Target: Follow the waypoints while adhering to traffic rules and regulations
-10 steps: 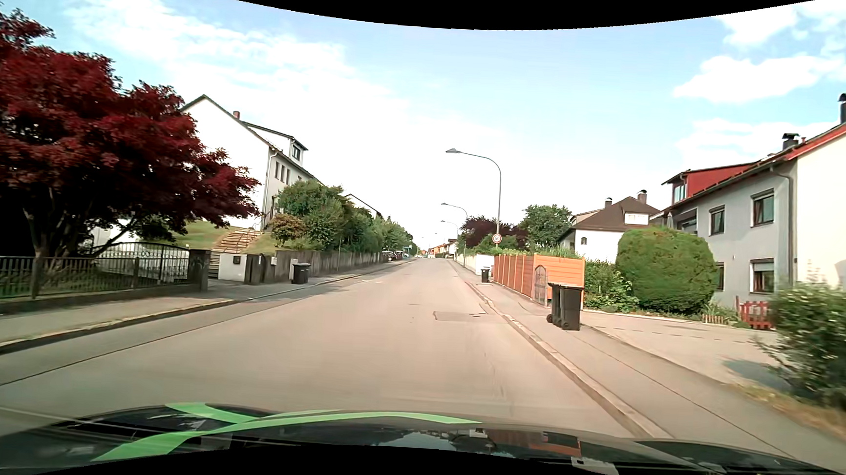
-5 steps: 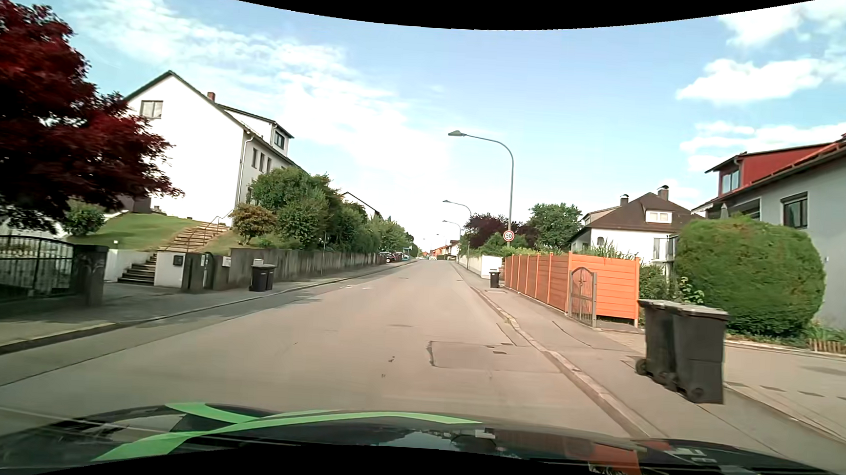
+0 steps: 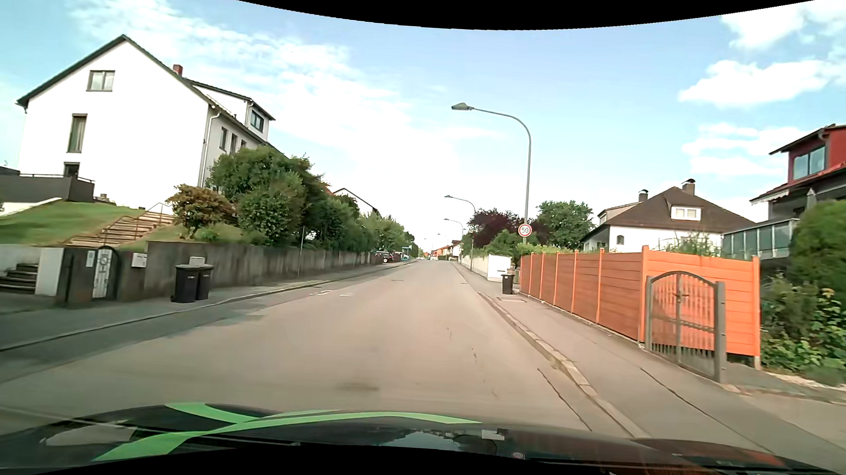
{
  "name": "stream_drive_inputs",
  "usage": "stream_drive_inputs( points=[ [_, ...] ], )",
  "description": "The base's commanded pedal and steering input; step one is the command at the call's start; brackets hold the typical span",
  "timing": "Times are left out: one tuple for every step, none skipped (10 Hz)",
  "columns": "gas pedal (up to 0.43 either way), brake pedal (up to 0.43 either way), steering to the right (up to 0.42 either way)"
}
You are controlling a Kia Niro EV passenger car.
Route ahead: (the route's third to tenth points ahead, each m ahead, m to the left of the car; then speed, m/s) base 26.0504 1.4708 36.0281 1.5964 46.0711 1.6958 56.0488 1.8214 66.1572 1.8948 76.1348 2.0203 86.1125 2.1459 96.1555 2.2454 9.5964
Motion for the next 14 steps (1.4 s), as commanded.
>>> stream_drive_inputs(
  points=[
    [0.189, 0.0, -0.001],
    [0.177, 0.0, 0.0],
    [0.118, 0.0, 0.001],
    [0.067, 0.0, 0.003],
    [0.039, 0.0, 0.004],
    [0.157, 0.0, 0.004],
    [0.28, 0.0, 0.004],
    [0.287, 0.0, 0.002],
    [0.28, 0.0, 0.0],
    [0.28, 0.0, -0.002],
    [0.299, 0.0, -0.003],
    [0.39, 0.0, -0.004],
    [0.409, 0.0, -0.004],
    [0.421, 0.0, -0.005]
  ],
)
